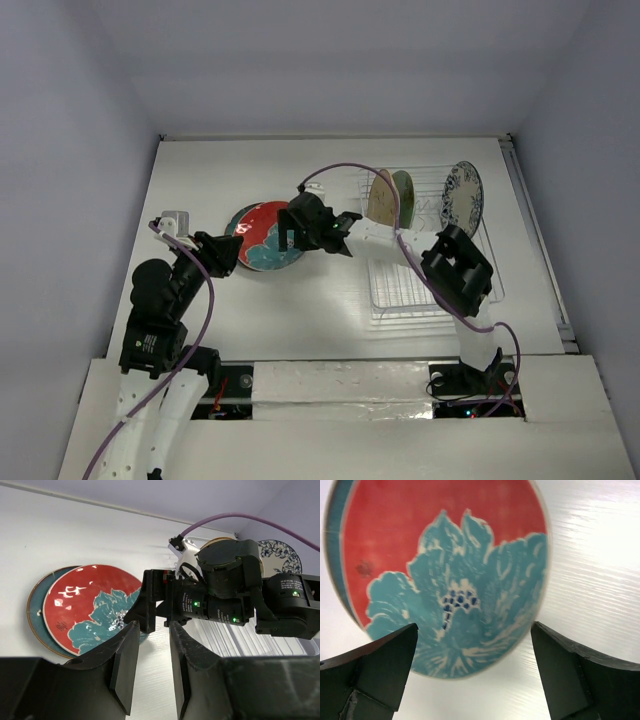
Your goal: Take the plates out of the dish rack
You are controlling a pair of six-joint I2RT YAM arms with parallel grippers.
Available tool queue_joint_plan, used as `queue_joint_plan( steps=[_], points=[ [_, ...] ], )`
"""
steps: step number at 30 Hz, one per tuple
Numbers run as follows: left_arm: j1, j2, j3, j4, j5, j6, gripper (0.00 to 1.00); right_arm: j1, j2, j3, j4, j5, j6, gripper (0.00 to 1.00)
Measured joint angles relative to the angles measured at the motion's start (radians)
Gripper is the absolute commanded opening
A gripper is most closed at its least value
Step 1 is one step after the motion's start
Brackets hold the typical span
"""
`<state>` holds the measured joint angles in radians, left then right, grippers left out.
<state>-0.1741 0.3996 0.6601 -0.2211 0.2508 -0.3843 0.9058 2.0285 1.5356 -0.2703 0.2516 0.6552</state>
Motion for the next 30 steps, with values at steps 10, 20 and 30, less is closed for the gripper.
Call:
queue_joint_plan(
  steps=[10, 20, 30],
  points=[
    [0.0, 0.0, 0.0, 0.0, 0.0, 0.0, 0.28, -0.001, 0.0, 0.025, -0.034, 0.008, -0.068, 0.85],
    [0.0, 0.0, 0.0, 0.0, 0.001, 0.0, 0.28, -0.001, -0.272, -0.04, -0.079, 0.151, -0.163, 0.0],
    [0.0, -0.01, 0.0, 0.0, 0.003, 0.0, 0.28, -0.399, -0.943, -0.321, -0.117, 0.406, -0.229, 0.52]
  ],
)
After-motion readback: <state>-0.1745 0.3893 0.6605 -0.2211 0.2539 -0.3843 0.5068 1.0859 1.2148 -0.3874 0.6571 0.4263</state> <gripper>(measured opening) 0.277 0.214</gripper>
